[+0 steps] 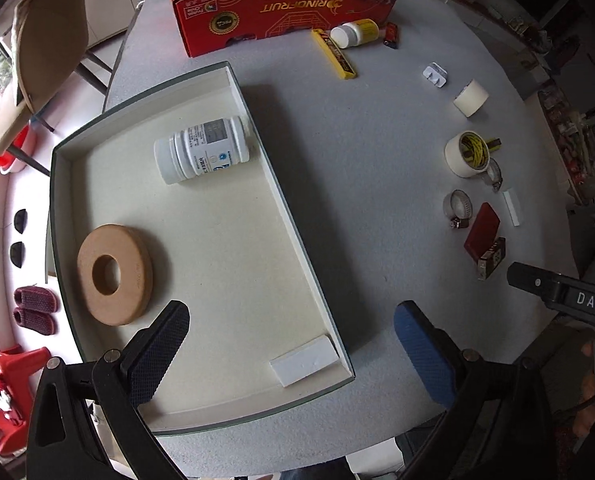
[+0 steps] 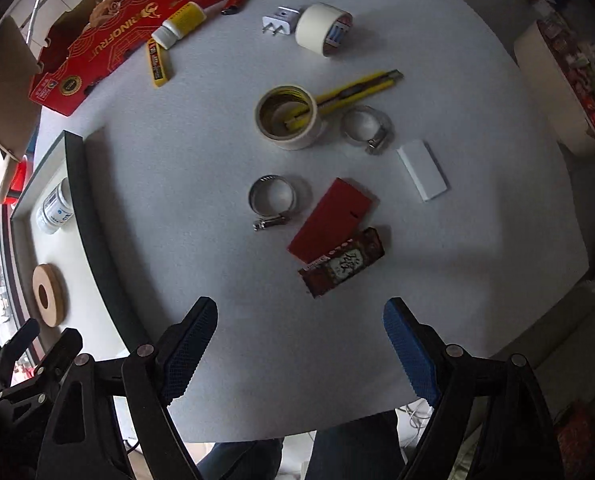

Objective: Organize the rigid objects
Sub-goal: 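Move left tool toward the metal hose clamp while right tool approaches the white block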

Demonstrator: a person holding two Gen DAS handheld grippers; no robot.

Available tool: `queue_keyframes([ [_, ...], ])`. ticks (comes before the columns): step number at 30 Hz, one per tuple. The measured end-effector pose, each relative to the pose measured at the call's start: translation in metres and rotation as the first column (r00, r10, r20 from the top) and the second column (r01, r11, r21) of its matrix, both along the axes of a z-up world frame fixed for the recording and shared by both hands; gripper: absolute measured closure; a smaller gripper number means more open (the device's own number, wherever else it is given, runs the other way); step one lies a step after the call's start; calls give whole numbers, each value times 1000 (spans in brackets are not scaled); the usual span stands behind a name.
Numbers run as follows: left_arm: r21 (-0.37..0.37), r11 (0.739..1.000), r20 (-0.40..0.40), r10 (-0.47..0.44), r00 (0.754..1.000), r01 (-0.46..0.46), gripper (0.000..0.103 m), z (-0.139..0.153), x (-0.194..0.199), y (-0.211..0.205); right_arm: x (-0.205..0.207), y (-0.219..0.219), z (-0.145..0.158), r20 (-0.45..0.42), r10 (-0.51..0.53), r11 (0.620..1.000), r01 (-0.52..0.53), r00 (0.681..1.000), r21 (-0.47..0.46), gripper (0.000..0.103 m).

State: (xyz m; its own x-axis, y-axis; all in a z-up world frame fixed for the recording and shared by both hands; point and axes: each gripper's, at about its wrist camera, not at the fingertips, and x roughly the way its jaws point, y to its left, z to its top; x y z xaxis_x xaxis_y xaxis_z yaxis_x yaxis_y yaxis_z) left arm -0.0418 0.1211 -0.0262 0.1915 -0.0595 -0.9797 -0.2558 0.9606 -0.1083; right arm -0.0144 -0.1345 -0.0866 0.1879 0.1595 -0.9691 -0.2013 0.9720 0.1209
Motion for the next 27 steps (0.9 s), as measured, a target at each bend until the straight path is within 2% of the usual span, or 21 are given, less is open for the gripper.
queue_keyframes([
  [2,-15,999,-11,-39,999,39,0,-2,13,-29,7,-27,-9,-19,-21,1000,21,1000,1,17],
  [4,-22,998,-36,-53,998,52,0,-7,26,-57,16,-42,-13,-21,6,1000,-7,1000,-16,17],
  [6,-28,999,-57,-38,998,37,0,-14,38,-76,26,-50,-14,1,63,998,-63,998,-31,17],
  [9,17,1000,-85,9,996,-7,0,-25,60,-94,47,-59,-17,24,118,991,-116,993,-59,17],
  [14,80,993,-85,96,992,-89,0,-45,106,-101,84,-74,-21,-6,129,991,-130,992,-14,17],
  [19,95,993,-125,81,989,-69,0,-74,138,-113,101,-81,-21,-2,180,984,-180,984,-11,17],
  [21,80,995,-131,72,989,-61,0,-81,144,-118,106,-82,-23,-5,189,982,-189,982,-5,17],
  [23,110,993,-142,59,988,-43,0,-85,145,-118,114,-81,-26,-9,204,979,-204,979,-4,17],
  [24,137,989,-148,74,986,-54,0,-86,143,-114,116,-77,-26,-8,213,977,-213,977,-3,17],
  [27,139,984,-154,130,979,-108,0,-88,134,-97,123,-61,-28,4,254,967,-254,967,-15,17],
])
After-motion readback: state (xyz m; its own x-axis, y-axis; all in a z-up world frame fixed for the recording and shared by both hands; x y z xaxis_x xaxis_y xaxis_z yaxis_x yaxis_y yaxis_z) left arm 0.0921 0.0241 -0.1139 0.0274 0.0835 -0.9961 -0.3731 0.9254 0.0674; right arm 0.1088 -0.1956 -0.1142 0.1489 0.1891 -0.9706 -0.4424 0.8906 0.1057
